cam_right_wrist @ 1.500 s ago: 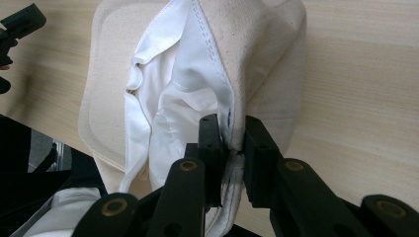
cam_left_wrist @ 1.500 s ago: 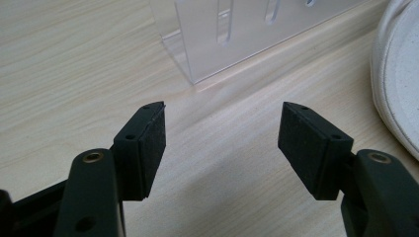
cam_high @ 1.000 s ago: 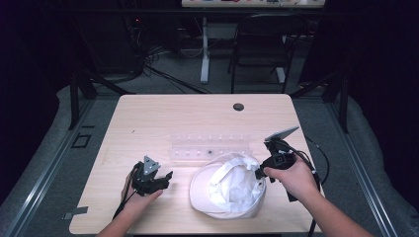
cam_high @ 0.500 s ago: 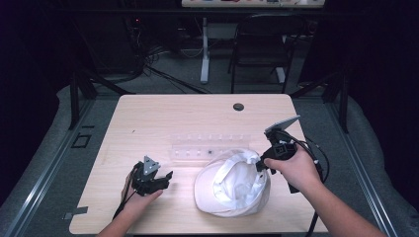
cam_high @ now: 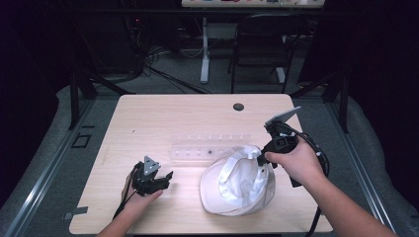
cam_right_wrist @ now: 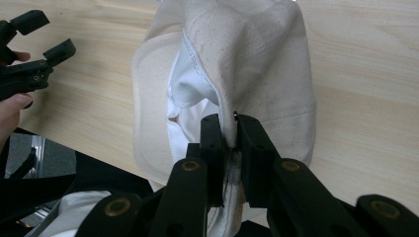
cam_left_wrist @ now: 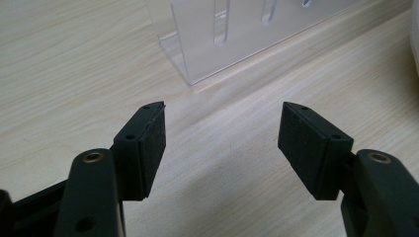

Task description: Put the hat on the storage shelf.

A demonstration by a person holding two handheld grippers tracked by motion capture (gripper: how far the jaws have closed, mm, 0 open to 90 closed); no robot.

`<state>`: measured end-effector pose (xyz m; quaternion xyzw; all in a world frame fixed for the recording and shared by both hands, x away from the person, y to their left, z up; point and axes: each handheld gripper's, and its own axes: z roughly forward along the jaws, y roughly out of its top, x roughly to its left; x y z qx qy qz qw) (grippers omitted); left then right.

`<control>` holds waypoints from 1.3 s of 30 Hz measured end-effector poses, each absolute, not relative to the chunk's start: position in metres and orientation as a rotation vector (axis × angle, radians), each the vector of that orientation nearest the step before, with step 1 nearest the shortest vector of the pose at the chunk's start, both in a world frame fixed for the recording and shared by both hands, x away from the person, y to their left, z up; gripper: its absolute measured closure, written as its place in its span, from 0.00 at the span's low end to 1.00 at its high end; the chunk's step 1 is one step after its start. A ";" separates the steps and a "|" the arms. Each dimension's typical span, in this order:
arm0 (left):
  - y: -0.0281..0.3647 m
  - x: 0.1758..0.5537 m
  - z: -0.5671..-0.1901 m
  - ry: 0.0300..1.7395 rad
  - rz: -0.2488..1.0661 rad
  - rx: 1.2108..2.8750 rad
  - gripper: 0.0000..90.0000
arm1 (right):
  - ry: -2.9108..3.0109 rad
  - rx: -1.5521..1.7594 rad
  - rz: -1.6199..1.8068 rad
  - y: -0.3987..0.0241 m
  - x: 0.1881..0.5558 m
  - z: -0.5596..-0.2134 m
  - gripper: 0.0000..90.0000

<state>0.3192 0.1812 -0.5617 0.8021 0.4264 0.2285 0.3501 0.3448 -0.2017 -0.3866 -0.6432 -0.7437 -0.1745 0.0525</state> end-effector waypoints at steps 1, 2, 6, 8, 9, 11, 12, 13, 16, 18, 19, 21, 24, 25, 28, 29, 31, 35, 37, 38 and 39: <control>0.181 0.319 -0.561 1.104 0.585 2.083 0.39 | -2.257 -1.955 -0.517 -0.202 0.346 -0.382 0.91; 0.181 0.319 -0.561 1.104 0.585 2.082 0.39 | -2.265 -1.950 -0.515 -0.202 0.346 -0.381 0.91; 0.181 0.319 -0.561 1.102 0.585 2.084 0.39 | -2.270 -1.943 -0.496 -0.204 0.347 -0.375 0.91; 0.181 0.319 -0.561 1.100 0.585 2.086 0.39 | -2.262 -1.954 -0.508 -0.203 0.347 -0.374 0.91; 0.181 0.319 -0.561 1.100 0.585 2.086 0.39 | -2.243 -1.962 -0.521 -0.203 0.348 -0.371 0.91; 0.181 0.319 -0.561 1.100 0.585 2.086 0.39 | -2.248 -1.958 -0.512 -0.203 0.349 -0.368 0.91; 0.181 0.319 -0.562 1.099 0.585 2.086 0.39 | -2.250 -1.951 -0.503 -0.203 0.349 -0.367 0.91; 0.181 0.319 -0.561 1.099 0.585 2.087 0.39 | -2.241 -1.959 -0.509 -0.202 0.349 -0.366 0.91; 0.181 0.319 -0.561 1.100 0.585 2.087 0.39 | -2.251 -1.954 -0.499 -0.203 0.350 -0.364 0.91; 0.181 0.319 -0.561 1.100 0.585 2.087 0.39 | -2.225 -1.970 -0.525 -0.201 0.350 -0.363 0.91; 0.181 0.319 -0.561 1.098 0.585 2.088 0.39 | -2.228 -1.959 -0.523 -0.202 0.350 -0.362 0.91; 0.181 0.319 -0.561 1.098 0.585 2.087 0.39 | -2.212 -1.957 -0.522 -0.202 0.350 -0.360 0.91; 0.181 0.319 -0.561 1.097 0.584 2.089 0.39 | -2.188 -1.951 -0.543 -0.204 0.350 -0.356 0.91; 0.181 0.319 -0.561 1.097 0.584 2.089 0.39 | -2.178 -1.955 -0.553 -0.204 0.351 -0.356 0.91; 0.181 0.319 -0.562 1.094 0.585 2.088 0.39 | -2.137 -1.949 -0.583 -0.206 0.351 -0.353 0.91; 0.181 0.319 -0.562 1.094 0.585 2.088 0.39 | -2.137 -1.949 -0.583 -0.206 0.351 -0.353 0.91; 0.180 0.319 -0.562 1.094 0.583 2.083 0.39 | -2.118 -1.924 -0.589 -0.208 0.351 -0.349 0.91; 0.180 0.318 -0.561 1.081 0.585 2.085 0.39 | -2.105 -1.917 -0.603 -0.210 0.350 -0.347 0.91; 0.180 0.318 -0.561 1.071 0.596 2.078 0.39 | -2.082 -1.920 -0.630 -0.210 0.350 -0.345 0.91; 0.179 0.318 -0.560 1.070 0.602 2.074 0.39 | -2.093 -1.895 -0.624 -0.213 0.350 -0.342 0.91; 0.179 0.318 -0.560 1.070 0.602 2.074 0.39 | -2.093 -1.895 -0.624 -0.213 0.350 -0.342 0.91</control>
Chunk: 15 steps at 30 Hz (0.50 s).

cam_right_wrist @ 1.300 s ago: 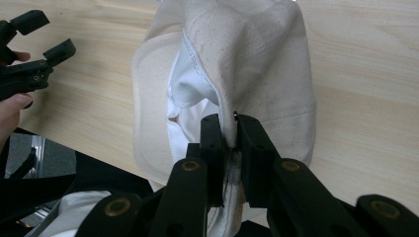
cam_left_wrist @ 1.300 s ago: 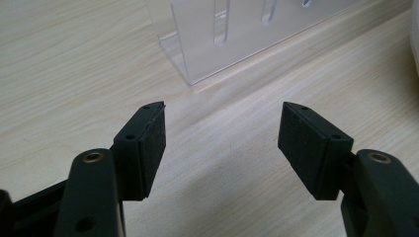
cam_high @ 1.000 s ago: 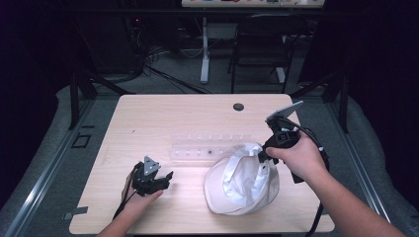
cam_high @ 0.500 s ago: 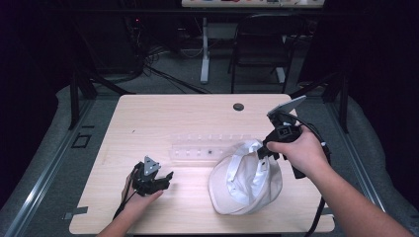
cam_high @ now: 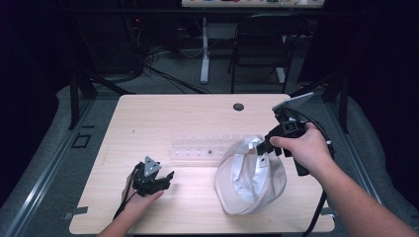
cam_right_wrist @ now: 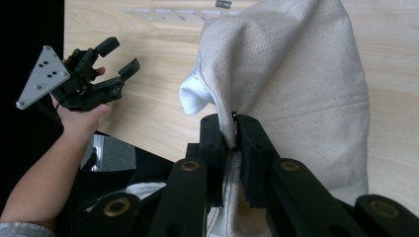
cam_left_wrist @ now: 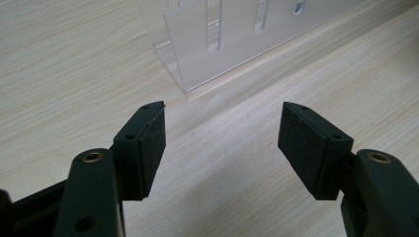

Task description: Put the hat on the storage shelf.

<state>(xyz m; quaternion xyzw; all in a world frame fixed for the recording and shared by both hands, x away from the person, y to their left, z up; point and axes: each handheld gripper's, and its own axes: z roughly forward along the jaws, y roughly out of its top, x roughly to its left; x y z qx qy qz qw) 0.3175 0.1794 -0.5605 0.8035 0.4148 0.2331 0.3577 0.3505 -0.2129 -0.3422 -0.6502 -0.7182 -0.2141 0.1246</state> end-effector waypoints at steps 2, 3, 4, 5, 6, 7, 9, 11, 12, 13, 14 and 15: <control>0.179 0.317 -0.560 1.068 0.605 2.072 0.39 | -2.064 -1.917 -0.659 -0.213 0.350 -0.340 0.91; 0.179 0.317 -0.560 1.071 0.605 2.067 0.39 | -2.070 -1.909 -0.655 -0.214 0.350 -0.340 0.91; 0.179 0.317 -0.559 1.074 0.605 2.063 0.39 | -2.074 -1.902 -0.651 -0.215 0.351 -0.339 0.91; 0.179 0.317 -0.559 1.074 0.605 2.063 0.39 | -2.074 -1.902 -0.651 -0.215 0.351 -0.339 0.91; 0.179 0.317 -0.559 1.076 0.599 2.059 0.39 | -2.070 -1.894 -0.650 -0.216 0.352 -0.337 0.91; 0.179 0.317 -0.559 1.077 0.594 2.057 0.39 | -2.070 -1.894 -0.650 -0.216 0.352 -0.337 0.91; 0.178 0.317 -0.560 1.076 0.592 2.062 0.40 | -2.044 -1.914 -0.677 -0.215 0.351 -0.335 0.91; 0.178 0.317 -0.560 1.074 0.582 2.064 0.41 | -2.043 -1.904 -0.681 -0.216 0.352 -0.332 0.91; 0.178 0.316 -0.560 1.071 0.578 2.065 0.41 | -2.046 -1.894 -0.682 -0.217 0.352 -0.331 0.91; 0.178 0.316 -0.560 1.065 0.574 2.067 0.41 | -2.046 -1.894 -0.682 -0.217 0.352 -0.331 0.91; 0.178 0.316 -0.560 1.062 0.568 2.072 0.41 | -2.028 -1.911 -0.704 -0.216 0.352 -0.330 0.91; 0.177 0.315 -0.560 1.059 0.561 2.074 0.43 | -2.033 -1.887 -0.706 -0.218 0.353 -0.327 0.91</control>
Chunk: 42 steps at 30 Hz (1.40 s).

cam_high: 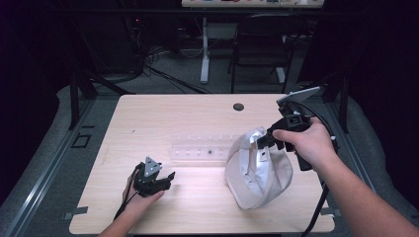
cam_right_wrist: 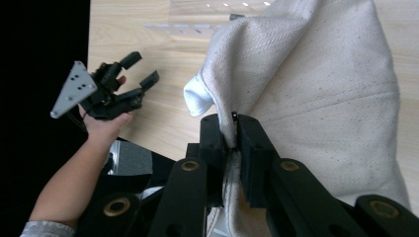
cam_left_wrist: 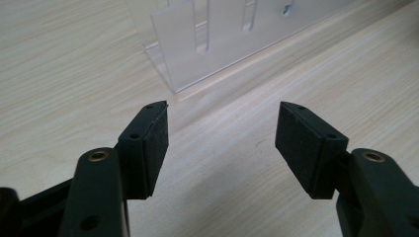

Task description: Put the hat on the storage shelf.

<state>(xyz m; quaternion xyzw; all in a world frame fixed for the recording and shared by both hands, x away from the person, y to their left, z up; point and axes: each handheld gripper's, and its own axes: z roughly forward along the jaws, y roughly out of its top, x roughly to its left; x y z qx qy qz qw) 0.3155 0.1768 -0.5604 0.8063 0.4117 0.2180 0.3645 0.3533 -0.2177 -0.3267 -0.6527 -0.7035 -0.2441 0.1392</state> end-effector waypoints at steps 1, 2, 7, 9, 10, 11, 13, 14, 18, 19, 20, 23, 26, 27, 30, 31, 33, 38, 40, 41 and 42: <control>0.177 0.315 -0.560 1.059 0.561 2.074 0.43 | -2.033 -1.887 -0.706 -0.218 0.353 -0.327 0.91; 0.176 0.315 -0.560 1.054 0.552 2.077 0.43 | -2.009 -1.894 -0.736 -0.218 0.354 -0.324 0.91; 0.173 0.313 -0.559 1.033 0.529 2.078 0.48 | -1.985 -1.876 -0.775 -0.222 0.356 -0.320 0.91; 0.173 0.312 -0.558 1.031 0.526 2.080 0.49 | -1.956 -1.884 -0.809 -0.221 0.358 -0.317 0.91; 0.172 0.312 -0.558 1.031 0.526 2.078 0.49 | -1.963 -1.867 -0.797 -0.222 0.358 -0.316 0.91; 0.171 0.311 -0.557 1.024 0.529 2.080 0.50 | -1.955 -1.867 -0.802 -0.222 0.359 -0.314 0.91; 0.170 0.310 -0.557 1.020 0.532 2.078 0.50 | -1.949 -1.856 -0.810 -0.221 0.361 -0.312 0.91; 0.170 0.310 -0.557 1.020 0.532 2.078 0.51 | -1.949 -1.856 -0.810 -0.221 0.361 -0.312 0.91; 0.166 0.308 -0.554 1.013 0.520 2.066 0.51 | -1.938 -1.853 -0.835 -0.217 0.365 -0.307 0.91; 0.165 0.307 -0.553 1.009 0.518 2.064 0.51 | -1.940 -1.853 -0.832 -0.217 0.365 -0.306 0.91; 0.165 0.307 -0.553 1.009 0.518 2.064 0.51 | -1.944 -1.855 -0.836 -0.216 0.366 -0.305 0.91; 0.162 0.306 -0.551 0.997 0.518 2.059 0.50 | -1.941 -1.858 -0.838 -0.217 0.370 -0.303 0.91; 0.158 0.304 -0.548 0.985 0.511 2.065 0.51 | -1.933 -1.867 -0.838 -0.217 0.372 -0.303 0.91; 0.157 0.303 -0.547 0.980 0.515 2.065 0.51 | -1.926 -1.866 -0.842 -0.217 0.372 -0.302 0.91; 0.152 0.301 -0.543 0.965 0.517 2.059 0.50 | -1.925 -1.873 -0.845 -0.217 0.375 -0.300 0.91; 0.151 0.301 -0.542 0.964 0.509 2.057 0.50 | -1.922 -1.882 -0.848 -0.217 0.376 -0.299 0.91; 0.148 0.300 -0.541 0.957 0.497 2.052 0.50 | -1.918 -1.886 -0.854 -0.218 0.377 -0.297 0.91; 0.141 0.298 -0.536 0.942 0.483 2.061 0.50 | -1.903 -1.885 -0.877 -0.219 0.382 -0.293 0.91; 0.139 0.298 -0.535 0.939 0.487 2.057 0.50 | -1.908 -1.884 -0.896 -0.219 0.383 -0.293 0.91; 0.136 0.297 -0.533 0.933 0.490 2.054 0.50 | -1.907 -1.885 -0.906 -0.218 0.384 -0.292 0.91; 0.136 0.297 -0.533 0.933 0.490 2.054 0.50 | -1.907 -1.885 -0.906 -0.218 0.384 -0.292 0.91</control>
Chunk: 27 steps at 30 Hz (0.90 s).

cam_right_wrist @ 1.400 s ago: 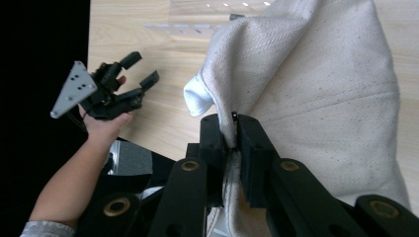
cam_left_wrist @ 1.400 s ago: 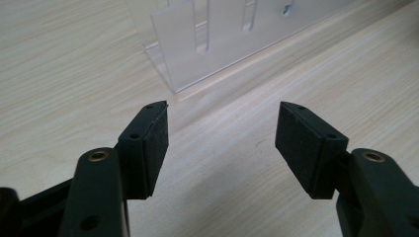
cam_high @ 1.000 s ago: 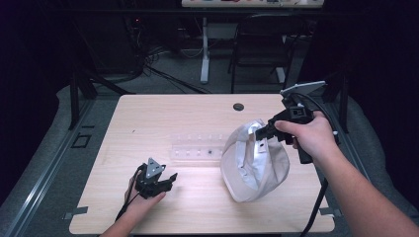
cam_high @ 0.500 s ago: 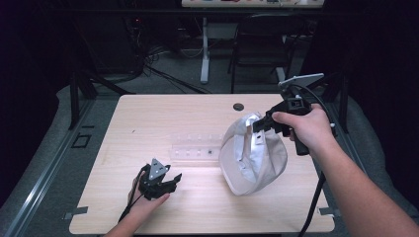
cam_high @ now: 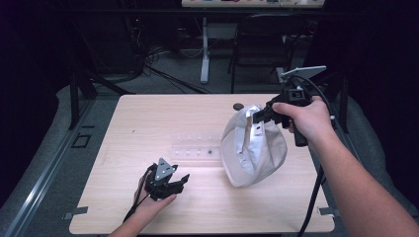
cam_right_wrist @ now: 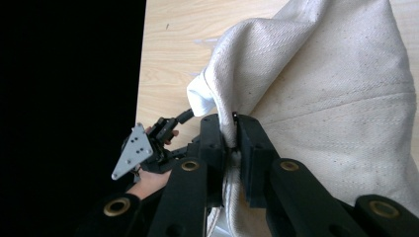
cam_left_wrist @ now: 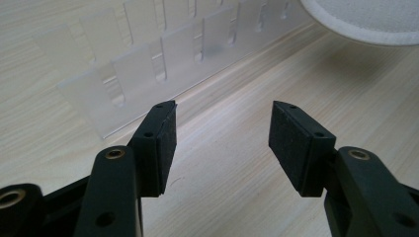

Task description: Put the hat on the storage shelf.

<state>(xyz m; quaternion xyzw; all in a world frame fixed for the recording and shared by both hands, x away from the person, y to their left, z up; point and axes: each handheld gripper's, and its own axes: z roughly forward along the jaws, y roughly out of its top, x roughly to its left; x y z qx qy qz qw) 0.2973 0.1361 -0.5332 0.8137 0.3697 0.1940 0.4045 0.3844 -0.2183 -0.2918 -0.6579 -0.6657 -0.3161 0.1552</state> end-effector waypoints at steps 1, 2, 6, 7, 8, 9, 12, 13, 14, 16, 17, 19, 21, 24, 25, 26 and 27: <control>0.135 0.297 -0.531 0.928 0.488 2.058 0.50 | -1.912 -1.879 -0.897 -0.218 0.385 -0.291 0.91; 0.133 0.297 -0.530 0.927 0.488 2.056 0.48 | -1.903 -1.884 -0.909 -0.217 0.387 -0.289 0.91; 0.124 0.298 -0.526 0.915 0.476 2.050 0.47 | -1.908 -1.889 -0.922 -0.214 0.390 -0.287 0.91; 0.124 0.298 -0.526 0.915 0.476 2.050 0.47 | -1.908 -1.889 -0.922 -0.214 0.390 -0.287 0.91; 0.122 0.298 -0.525 0.908 0.472 2.051 0.47 | -1.901 -1.896 -0.931 -0.212 0.391 -0.286 0.91; 0.119 0.298 -0.524 0.903 0.472 2.055 0.46 | -1.906 -1.894 -0.923 -0.210 0.394 -0.284 0.91; 0.112 0.298 -0.522 0.889 0.452 2.063 0.43 | -1.904 -1.894 -0.932 -0.207 0.395 -0.284 0.91; 0.109 0.298 -0.521 0.881 0.450 2.064 0.43 | -1.907 -1.895 -0.935 -0.206 0.397 -0.283 0.91; 0.107 0.298 -0.521 0.874 0.442 2.063 0.43 | -1.913 -1.893 -0.934 -0.205 0.398 -0.283 0.91; 0.101 0.297 -0.519 0.859 0.447 2.060 0.41 | -1.895 -1.908 -0.936 -0.202 0.400 -0.282 0.91; 0.099 0.296 -0.519 0.856 0.454 2.061 0.40 | -1.902 -1.903 -0.944 -0.202 0.401 -0.282 0.91; 0.094 0.294 -0.518 0.843 0.463 2.062 0.38 | -1.895 -1.905 -0.956 -0.200 0.403 -0.281 0.91; 0.086 0.293 -0.515 0.820 0.459 2.066 0.38 | -1.879 -1.910 -0.991 -0.199 0.406 -0.279 0.91; 0.080 0.293 -0.513 0.811 0.437 2.064 0.38 | -1.870 -1.910 -1.011 -0.197 0.409 -0.279 0.91; 0.077 0.294 -0.512 0.805 0.438 2.068 0.38 | -1.861 -1.916 -1.013 -0.196 0.410 -0.279 0.91; 0.072 0.295 -0.510 0.797 0.438 2.071 0.38 | -1.862 -1.911 -1.012 -0.195 0.412 -0.279 0.91; 0.072 0.295 -0.510 0.797 0.438 2.071 0.38 | -1.862 -1.911 -1.012 -0.195 0.412 -0.279 0.91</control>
